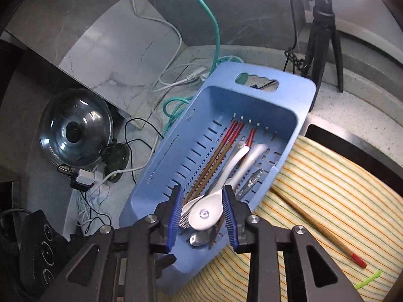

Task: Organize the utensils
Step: 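Carry the ceramic spoon into the blue basket and open the right gripper, then grasp the red-tipped chopstick with the left gripper while the right gripper grasps the green spoon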

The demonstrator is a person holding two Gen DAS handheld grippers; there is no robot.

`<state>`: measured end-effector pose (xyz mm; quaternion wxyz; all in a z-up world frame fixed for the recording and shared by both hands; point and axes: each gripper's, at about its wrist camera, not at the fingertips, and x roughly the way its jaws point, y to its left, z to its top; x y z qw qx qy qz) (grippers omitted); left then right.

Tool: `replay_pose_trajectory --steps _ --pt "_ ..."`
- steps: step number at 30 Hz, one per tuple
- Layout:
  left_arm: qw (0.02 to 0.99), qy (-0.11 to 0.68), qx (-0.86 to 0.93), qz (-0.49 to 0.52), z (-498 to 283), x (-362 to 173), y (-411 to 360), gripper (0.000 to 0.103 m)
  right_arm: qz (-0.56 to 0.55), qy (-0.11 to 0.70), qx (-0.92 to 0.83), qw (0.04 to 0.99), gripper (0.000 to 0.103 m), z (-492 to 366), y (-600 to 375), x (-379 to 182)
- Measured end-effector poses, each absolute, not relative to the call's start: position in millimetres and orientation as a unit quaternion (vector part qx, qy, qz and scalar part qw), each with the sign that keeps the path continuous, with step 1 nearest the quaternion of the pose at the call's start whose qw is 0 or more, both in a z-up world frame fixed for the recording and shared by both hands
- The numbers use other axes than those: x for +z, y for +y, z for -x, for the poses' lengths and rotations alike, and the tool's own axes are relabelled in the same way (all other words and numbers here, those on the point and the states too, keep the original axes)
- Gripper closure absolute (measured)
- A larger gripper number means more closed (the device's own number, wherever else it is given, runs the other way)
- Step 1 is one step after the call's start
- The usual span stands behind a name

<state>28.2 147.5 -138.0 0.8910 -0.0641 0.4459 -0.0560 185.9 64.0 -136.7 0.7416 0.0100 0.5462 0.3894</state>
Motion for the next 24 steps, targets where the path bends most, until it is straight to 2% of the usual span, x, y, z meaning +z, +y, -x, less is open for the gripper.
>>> replay_pose_trajectory --steps 5,10,13,15,19,22,24 --pt "0.894 0.442 -0.056 0.046 -26 -131 137 0.061 0.0 0.515 0.371 0.773 0.066 -179 34 -126" --pt "0.898 0.435 -0.057 0.04 -25 -131 134 0.061 0.008 0.485 0.348 0.803 0.064 -172 -8 -122" --pt "0.897 0.437 -0.061 0.026 -25 -134 128 0.054 0.026 0.461 0.331 0.823 0.063 -165 -34 -122" --pt "0.893 0.447 -0.051 0.014 -28 -136 123 0.054 0.015 0.467 0.326 0.822 0.052 -164 -54 -125" --pt "0.887 0.457 -0.06 -0.001 -38 -138 112 0.054 0.018 0.481 0.283 0.83 0.051 -158 -89 -133" --pt "0.884 0.457 -0.09 -0.023 -48 -134 95 0.054 -0.009 0.496 0.254 0.83 0.042 -153 -117 -141" --pt "0.881 0.457 -0.114 -0.049 -58 -133 81 0.054 -0.037 0.505 0.24 0.828 0.039 -149 -137 -149"
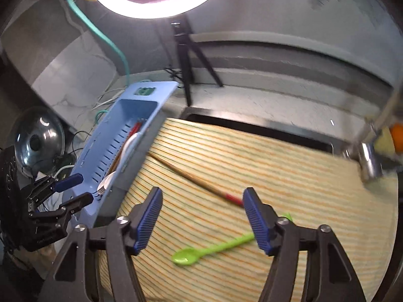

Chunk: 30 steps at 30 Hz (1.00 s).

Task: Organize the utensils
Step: 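Grasp the red-tipped chopstick with the left gripper while the right gripper grasps the green spoon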

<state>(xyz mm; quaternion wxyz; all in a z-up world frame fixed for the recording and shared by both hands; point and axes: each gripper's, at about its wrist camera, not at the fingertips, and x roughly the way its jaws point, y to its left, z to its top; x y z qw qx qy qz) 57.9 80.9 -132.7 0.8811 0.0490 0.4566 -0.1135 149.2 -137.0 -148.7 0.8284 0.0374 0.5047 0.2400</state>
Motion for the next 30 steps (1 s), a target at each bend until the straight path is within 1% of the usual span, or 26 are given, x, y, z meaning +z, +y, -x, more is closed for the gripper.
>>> replay_pose_trajectory --steps 4,6,7,9,10,11,13,14,15,19,24,25,26,28,29,30 --pt "0.864 0.462 -0.165 -0.111 -84 -136 48 0.055 -0.089 0.524 0.221 0.818 0.039 -144 -166 -165" --pt "0.846 0.472 -0.196 -0.15 -98 -143 29 0.06 -0.11 0.538 0.207 0.81 0.039 -141 -176 -175" --pt "0.838 0.477 -0.203 -0.17 -106 -148 20 0.065 -0.122 0.544 0.199 0.806 0.039 -140 -181 -179" --pt "0.819 0.484 -0.223 -0.213 -116 -159 3 0.066 -0.154 0.556 0.188 0.795 0.04 -141 -190 -190" --pt "0.808 0.488 -0.233 -0.234 -120 -164 -5 0.068 -0.166 0.561 0.182 0.791 0.041 -142 -193 -195" --pt "0.795 0.492 -0.241 -0.26 -124 -172 -15 0.072 -0.178 0.565 0.178 0.786 0.044 -143 -196 -199" --pt "0.773 0.499 -0.254 -0.296 -130 -183 -27 0.073 -0.196 0.573 0.166 0.778 0.046 -146 -201 -207" --pt "0.765 0.504 -0.258 -0.307 -133 -188 -31 0.073 -0.203 0.577 0.159 0.775 0.05 -148 -202 -212" --pt "0.757 0.508 -0.264 -0.315 -137 -192 -35 0.073 -0.211 0.583 0.153 0.77 0.052 -152 -203 -217" --pt "0.73 0.525 -0.28 -0.337 -150 -206 -43 0.073 -0.235 0.6 0.137 0.752 0.053 -161 -202 -233" --pt "0.71 0.537 -0.298 -0.344 -161 -217 -46 0.073 -0.231 0.614 0.114 0.746 0.059 -165 -194 -241" --pt "0.708 0.538 -0.301 -0.344 -163 -219 -47 0.074 -0.224 0.614 0.11 0.749 0.059 -166 -192 -241" --pt "0.706 0.542 -0.307 -0.338 -164 -220 -48 0.082 -0.216 0.614 0.105 0.752 0.059 -167 -189 -240" --pt "0.706 0.544 -0.314 -0.326 -172 -220 -50 0.084 -0.195 0.614 0.098 0.759 0.06 -168 -183 -238" --pt "0.707 0.545 -0.315 -0.322 -173 -220 -51 0.086 -0.183 0.615 0.094 0.761 0.062 -169 -181 -237" --pt "0.707 0.546 -0.317 -0.32 -175 -220 -53 0.087 -0.168 0.616 0.089 0.765 0.069 -169 -177 -237"
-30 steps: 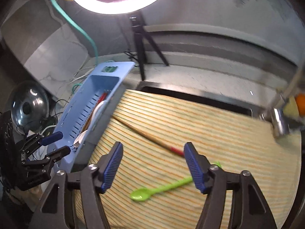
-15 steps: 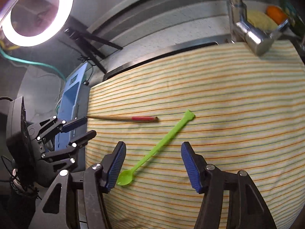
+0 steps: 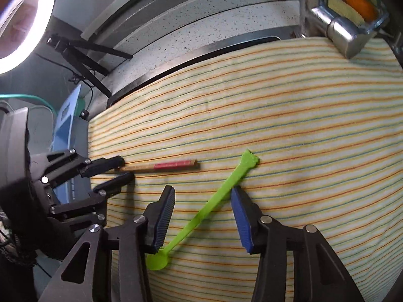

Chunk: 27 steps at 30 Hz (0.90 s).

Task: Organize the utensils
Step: 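Grasp the red-tipped chopstick with the left gripper while the right gripper grasps the green spoon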

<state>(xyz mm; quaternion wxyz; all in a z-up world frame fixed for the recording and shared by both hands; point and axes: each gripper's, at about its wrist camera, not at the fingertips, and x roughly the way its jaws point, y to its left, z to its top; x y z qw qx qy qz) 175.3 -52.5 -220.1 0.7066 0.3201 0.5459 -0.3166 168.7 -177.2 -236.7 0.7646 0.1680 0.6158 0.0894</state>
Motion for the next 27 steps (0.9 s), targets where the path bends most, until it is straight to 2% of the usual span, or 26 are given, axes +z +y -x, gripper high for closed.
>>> replay_pose_trajectory --steps 3,6,11,19,21,27 --pt "0.71 0.544 -0.318 -0.316 -178 -220 -59 0.09 -0.131 0.622 0.08 0.768 0.084 -172 -172 -241" --pt "0.71 0.547 -0.321 -0.306 -180 -219 -63 0.092 -0.131 0.624 0.086 0.766 0.085 -173 -176 -240" --pt "0.712 0.557 -0.313 -0.291 -175 -219 -66 0.093 -0.196 0.627 0.1 0.747 0.084 -174 -186 -242" --pt "0.73 0.574 -0.289 -0.233 -158 -215 -52 0.093 -0.109 0.631 0.106 0.76 0.085 -178 -160 -242" --pt "0.735 0.577 -0.28 -0.22 -151 -214 -48 0.093 -0.098 0.633 0.108 0.76 0.089 -180 -159 -243" --pt "0.751 0.585 -0.25 -0.177 -129 -211 -31 0.093 -0.083 0.633 0.122 0.76 0.092 -179 -163 -243"
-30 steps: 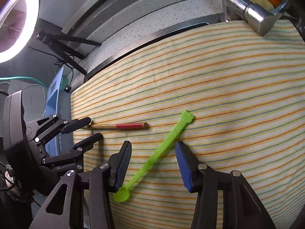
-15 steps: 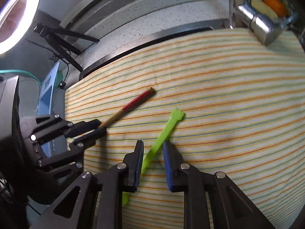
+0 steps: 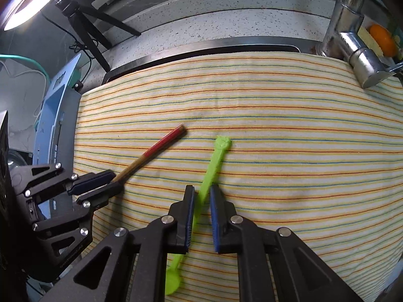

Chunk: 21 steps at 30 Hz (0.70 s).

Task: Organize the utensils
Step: 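Grasp the red-tipped chopstick with the left gripper while the right gripper grasps the green spoon, then lift the chopstick with the left gripper while the right gripper lifts the green spoon over the basket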

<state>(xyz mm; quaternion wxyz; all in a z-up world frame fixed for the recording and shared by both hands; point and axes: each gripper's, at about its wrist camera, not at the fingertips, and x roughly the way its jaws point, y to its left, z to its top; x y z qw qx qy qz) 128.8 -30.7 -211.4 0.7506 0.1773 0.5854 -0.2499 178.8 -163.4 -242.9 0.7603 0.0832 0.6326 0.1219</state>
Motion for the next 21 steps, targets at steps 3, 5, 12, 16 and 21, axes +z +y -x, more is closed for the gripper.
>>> replay_pose_trajectory --steps 3,5,12,16,21 --pt "0.76 0.591 -0.229 -0.145 -116 -212 -25 0.093 -0.057 0.63 0.132 0.763 0.093 -178 -162 -241" --pt "0.767 0.593 -0.215 -0.122 -106 -211 -21 0.093 -0.041 0.628 0.141 0.764 0.093 -177 -164 -240" --pt "0.787 0.583 -0.185 -0.082 -76 -211 -17 0.093 -0.003 0.616 0.18 0.767 0.092 -174 -168 -238" --pt "0.793 0.58 -0.174 -0.064 -78 -212 -16 0.086 -0.022 0.612 0.185 0.768 0.084 -162 -177 -234" --pt "0.795 0.573 -0.177 -0.089 -74 -214 -19 0.086 -0.023 0.607 0.189 0.772 0.08 -141 -179 -237"
